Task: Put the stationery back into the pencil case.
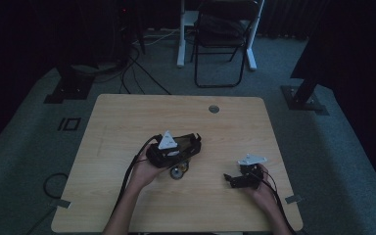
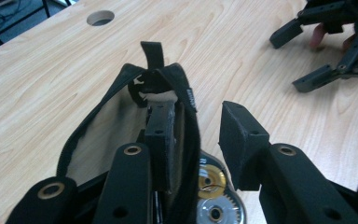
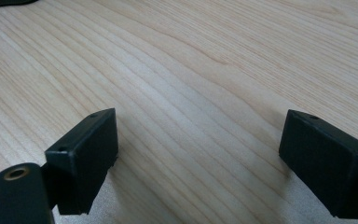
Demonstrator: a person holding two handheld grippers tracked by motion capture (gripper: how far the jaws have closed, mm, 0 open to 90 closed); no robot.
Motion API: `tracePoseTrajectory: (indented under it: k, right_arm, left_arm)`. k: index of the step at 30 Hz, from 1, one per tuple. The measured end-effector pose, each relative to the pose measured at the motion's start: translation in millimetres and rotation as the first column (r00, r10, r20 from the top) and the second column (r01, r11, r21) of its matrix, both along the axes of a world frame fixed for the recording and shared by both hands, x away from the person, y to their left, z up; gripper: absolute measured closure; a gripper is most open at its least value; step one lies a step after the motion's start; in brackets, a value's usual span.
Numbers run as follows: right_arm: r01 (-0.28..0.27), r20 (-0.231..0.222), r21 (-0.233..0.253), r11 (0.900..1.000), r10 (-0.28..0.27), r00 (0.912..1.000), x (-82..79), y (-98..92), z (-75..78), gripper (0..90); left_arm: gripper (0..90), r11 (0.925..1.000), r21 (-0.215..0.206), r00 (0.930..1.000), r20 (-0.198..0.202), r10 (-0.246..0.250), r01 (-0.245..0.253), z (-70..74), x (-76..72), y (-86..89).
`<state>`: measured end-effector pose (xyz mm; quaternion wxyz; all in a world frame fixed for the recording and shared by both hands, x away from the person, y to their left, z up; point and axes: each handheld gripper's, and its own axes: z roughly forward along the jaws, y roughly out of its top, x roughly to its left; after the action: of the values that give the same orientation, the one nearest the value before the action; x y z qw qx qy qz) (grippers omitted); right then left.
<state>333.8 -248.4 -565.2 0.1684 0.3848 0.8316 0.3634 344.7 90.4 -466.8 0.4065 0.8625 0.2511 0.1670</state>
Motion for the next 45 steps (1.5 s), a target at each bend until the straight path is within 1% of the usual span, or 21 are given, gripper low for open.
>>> tracePoseTrajectory:
  k: [4, 8, 10, 12, 14, 18, 25, 29, 32, 34, 39, 42, 45]
  right_arm:
    - [0.000, 0.000, 0.000, 1.000, 0.000, 1.0000, 0.0, 0.0, 0.0, 11.6]
    - [0.001, -0.002, 0.001, 1.000, -0.001, 1.0000, -0.1, 0.0, 0.0, 11.6]
    - [0.001, -0.002, 0.001, 1.000, -0.001, 1.0000, -0.1, 0.1, 0.1, 11.6]
    - [0.002, -0.003, 0.002, 1.000, -0.002, 1.0000, -0.2, 0.2, 0.1, 11.6]
    - [0.002, -0.003, 0.001, 1.000, -0.002, 1.0000, -0.2, 0.1, 0.1, 11.6]
    - [0.000, -0.001, -0.001, 1.000, 0.000, 1.0000, -0.1, 0.0, 0.0, 11.6]
    - [0.001, -0.002, 0.000, 1.000, -0.001, 1.0000, -0.1, 0.1, 0.0, 11.6]
    - [0.000, -0.002, 0.000, 1.000, 0.000, 1.0000, -0.2, 0.0, 0.1, 11.6]
    - [0.000, -0.002, 0.000, 1.000, 0.000, 1.0000, -0.1, 0.0, 0.0, 11.6]
    - [0.000, -0.002, 0.000, 1.000, 0.000, 1.0000, -0.2, 0.0, 0.1, 11.6]
    - [0.000, -0.002, 0.000, 1.000, 0.000, 1.0000, -0.1, 0.0, 0.0, 11.6]
    - [0.000, -0.002, 0.000, 1.000, 0.000, 1.0000, -0.1, 0.0, 0.0, 11.6]
    - [0.000, -0.002, 0.000, 1.000, 0.000, 1.0000, -0.1, 0.0, 0.0, 11.6]
  left_arm:
    - [66.9, 1.0000, 0.005, 1.0000, 0.005, -0.008, 0.008, -0.6, -5.9, -2.2]
    - [70.2, 0.9998, 0.005, 0.9998, 0.005, -0.017, 0.017, -2.4, -10.9, -4.2]
    - [70.7, 0.9998, 0.005, 0.9998, 0.005, -0.017, 0.017, -2.4, -10.9, -4.2]
    - [72.0, 0.9998, 0.006, 0.9998, 0.005, -0.018, 0.018, -3.6, -16.0, -5.6]
    - [72.2, 0.9998, 0.010, 0.9998, 0.008, -0.017, 0.016, -3.8, -17.9, -5.7]
    - [72.2, 1.0000, 0.000, 1.0000, 0.001, -0.006, 0.006, -6.1, -21.0, -4.0]
    - [72.8, 0.9999, -0.009, 0.9999, -0.011, 0.010, -0.010, -15.6, -28.6, -1.8]
    - [72.7, 0.9998, 0.010, 0.9998, -0.012, 0.018, -0.018, -22.4, -31.9, -2.5]
    - [72.7, 0.9996, 0.009, 0.9994, -0.022, 0.027, -0.027, -27.6, -33.2, -1.7]
    - [72.7, 0.9993, 0.020, 0.9992, -0.022, 0.033, -0.033, -31.0, -34.2, -1.5]
    - [72.7, 0.9984, 0.028, 0.9982, -0.035, 0.049, -0.048, -40.1, -35.8, 0.4]
    - [72.0, 0.9974, 0.047, 0.9976, -0.040, 0.057, -0.055, -45.5, -36.7, 1.3]
    - [70.1, 0.9960, 0.060, 0.9961, -0.054, 0.070, -0.067, -51.2, -36.6, 2.0]
